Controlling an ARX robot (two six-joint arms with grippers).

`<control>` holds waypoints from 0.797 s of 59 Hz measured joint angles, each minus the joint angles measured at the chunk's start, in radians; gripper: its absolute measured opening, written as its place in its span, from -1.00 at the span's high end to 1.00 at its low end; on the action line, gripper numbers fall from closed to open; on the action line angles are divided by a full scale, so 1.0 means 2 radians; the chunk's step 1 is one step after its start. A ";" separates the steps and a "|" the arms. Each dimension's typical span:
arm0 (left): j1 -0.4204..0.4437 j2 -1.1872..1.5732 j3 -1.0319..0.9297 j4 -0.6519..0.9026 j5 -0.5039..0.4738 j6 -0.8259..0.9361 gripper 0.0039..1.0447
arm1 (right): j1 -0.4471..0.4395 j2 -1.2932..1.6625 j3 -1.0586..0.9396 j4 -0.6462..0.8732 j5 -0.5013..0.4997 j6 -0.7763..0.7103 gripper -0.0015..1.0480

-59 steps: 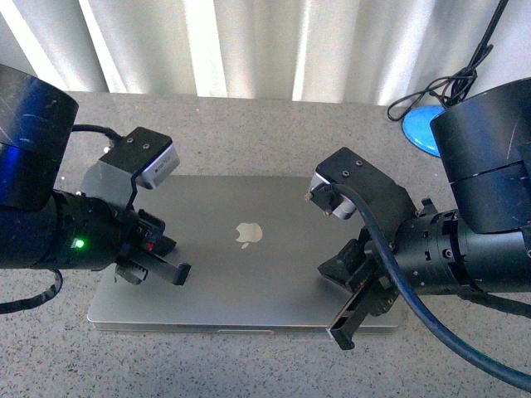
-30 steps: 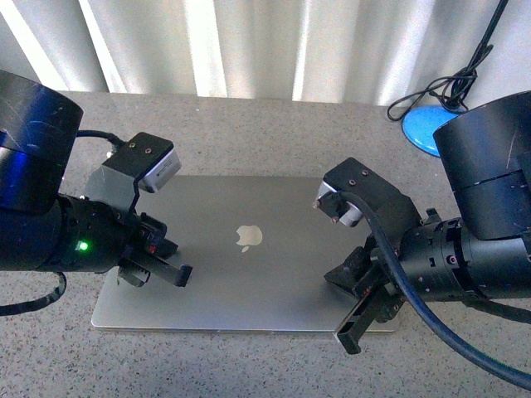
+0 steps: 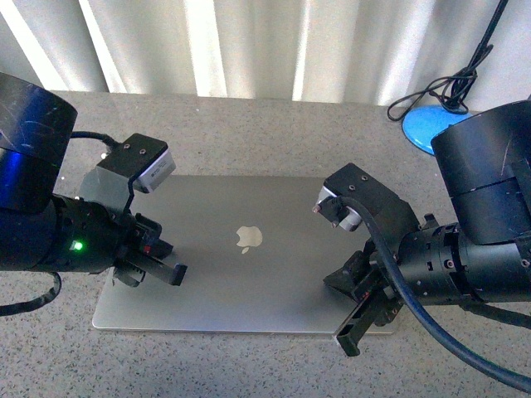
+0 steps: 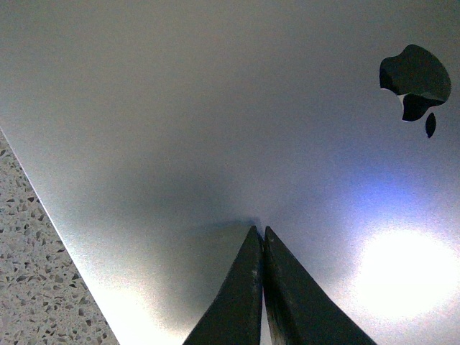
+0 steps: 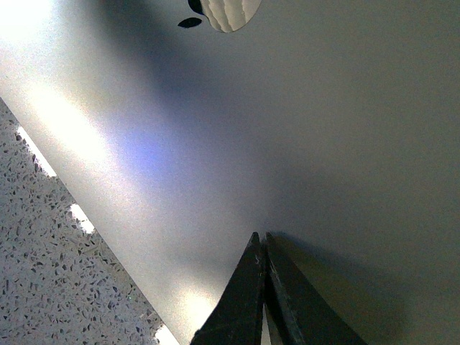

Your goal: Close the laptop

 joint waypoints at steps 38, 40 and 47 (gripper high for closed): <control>0.137 -0.216 -0.082 0.242 -0.301 -0.272 0.91 | -0.048 -0.230 -0.061 0.125 0.157 0.108 0.92; 0.145 -0.237 -0.092 0.243 -0.331 -0.285 0.81 | -0.059 -0.258 -0.070 0.124 0.168 0.121 0.83; 0.156 -0.261 -0.101 0.245 -0.350 -0.319 0.40 | -0.087 -0.366 -0.100 0.097 0.181 0.151 0.42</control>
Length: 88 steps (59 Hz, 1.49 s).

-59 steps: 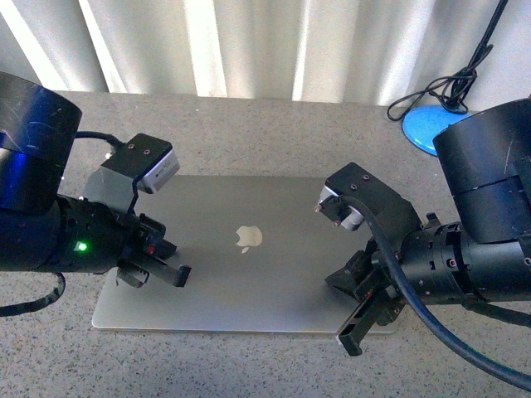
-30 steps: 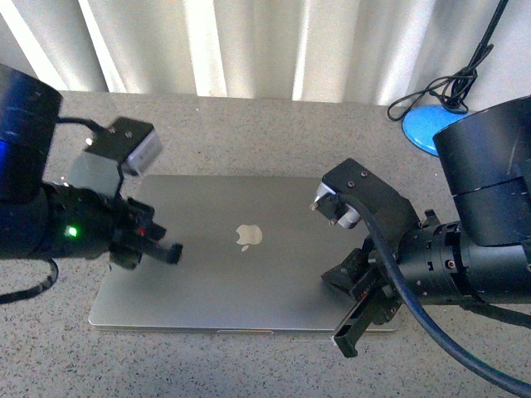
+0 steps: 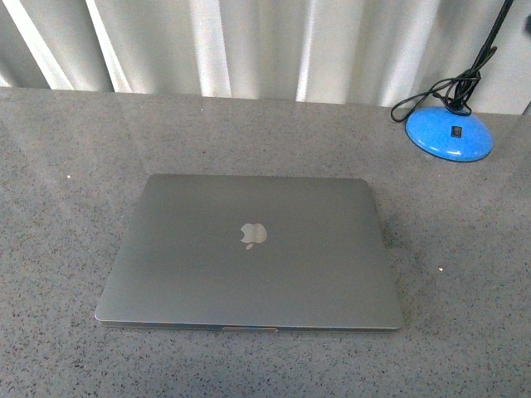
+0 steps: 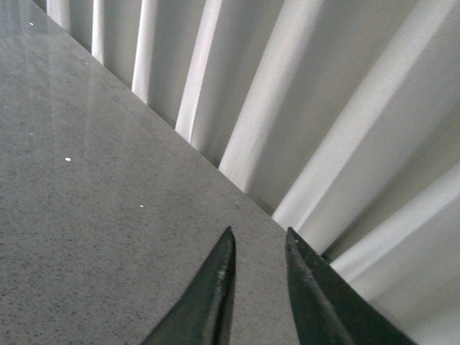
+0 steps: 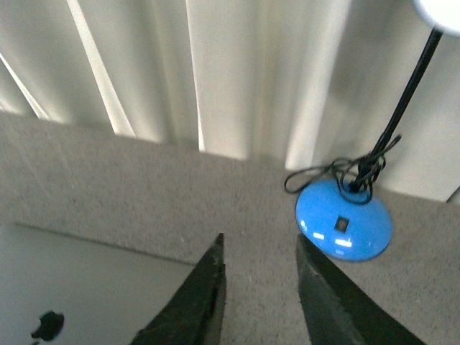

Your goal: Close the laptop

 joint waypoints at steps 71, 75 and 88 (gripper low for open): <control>-0.046 -0.313 -0.240 -0.026 0.230 0.207 0.94 | -0.086 -0.256 -0.252 0.126 0.033 0.010 0.98; -0.046 -0.343 -0.245 -0.049 0.230 0.207 0.94 | -0.087 -0.286 -0.253 0.103 0.034 0.010 0.98; -0.046 -0.428 -0.251 -0.122 0.230 0.207 0.94 | -0.087 -0.367 -0.255 0.031 0.034 0.010 0.98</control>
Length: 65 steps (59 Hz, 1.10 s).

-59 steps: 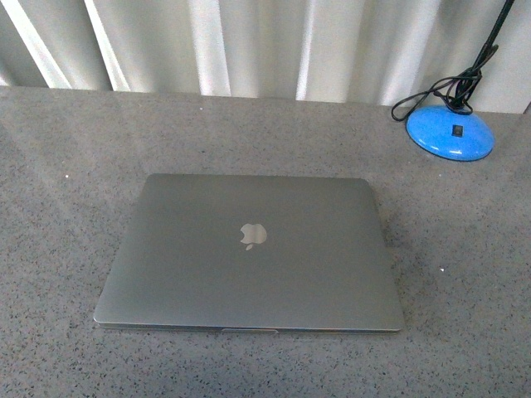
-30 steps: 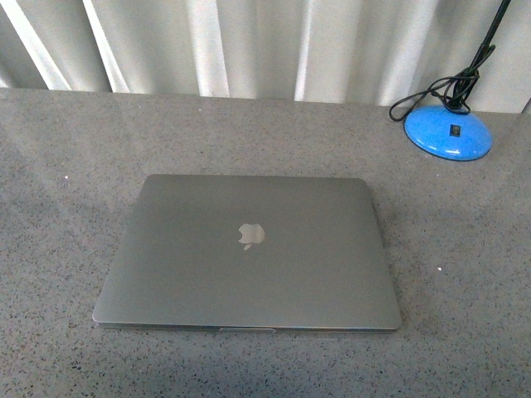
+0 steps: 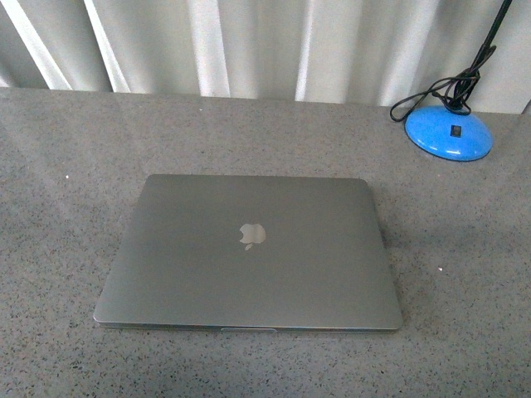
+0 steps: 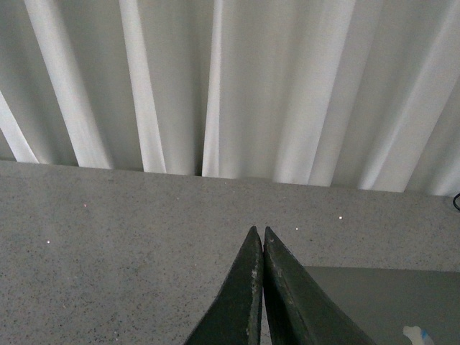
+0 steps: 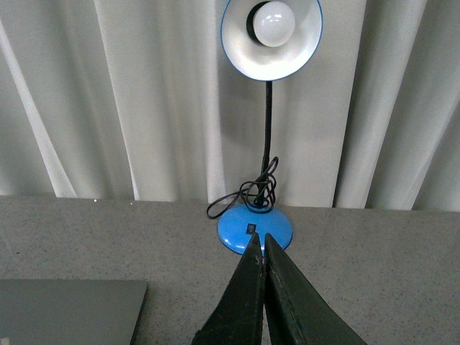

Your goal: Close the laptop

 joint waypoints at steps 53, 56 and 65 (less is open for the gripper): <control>0.000 -0.224 -0.001 -0.211 0.000 0.000 0.94 | 0.000 -0.207 -0.001 -0.197 0.000 0.001 0.98; 0.000 -0.231 -0.001 -0.219 0.000 0.000 0.94 | 0.000 -0.213 -0.001 -0.204 0.000 0.001 0.98; 0.000 -0.251 -0.001 -0.239 0.000 0.000 0.94 | 0.000 -0.244 -0.001 -0.237 0.000 0.001 0.98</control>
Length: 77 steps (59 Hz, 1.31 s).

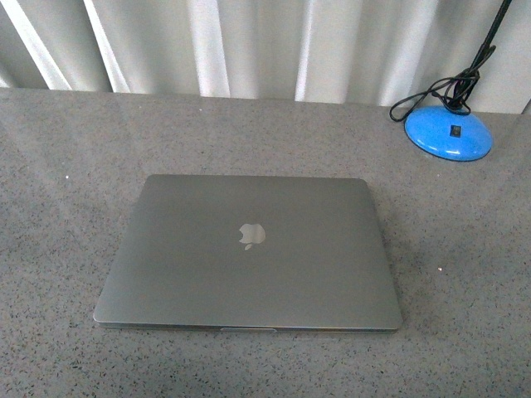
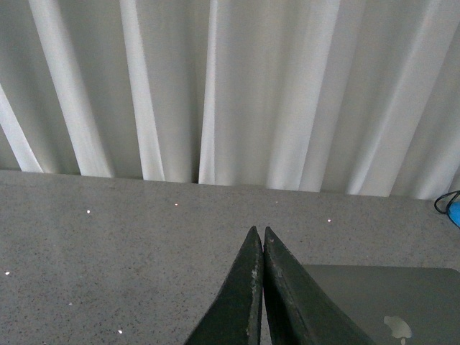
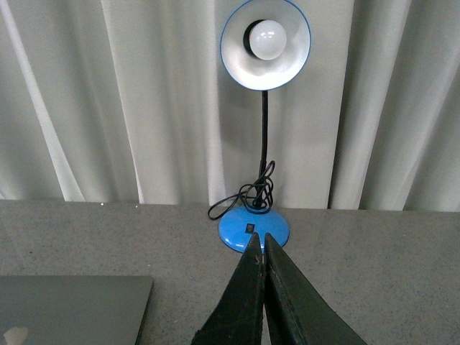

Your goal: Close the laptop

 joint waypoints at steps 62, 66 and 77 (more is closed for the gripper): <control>0.000 -0.090 0.000 -0.094 0.000 0.000 -0.88 | 0.000 -0.069 0.000 -0.070 0.000 0.000 -0.78; 0.000 -0.090 0.000 -0.094 0.000 0.001 -0.87 | 0.000 -0.069 0.000 -0.070 0.000 0.001 -0.82; 0.000 -0.090 0.000 -0.094 0.000 0.001 -0.87 | 0.000 -0.069 0.000 -0.070 0.000 0.001 -0.81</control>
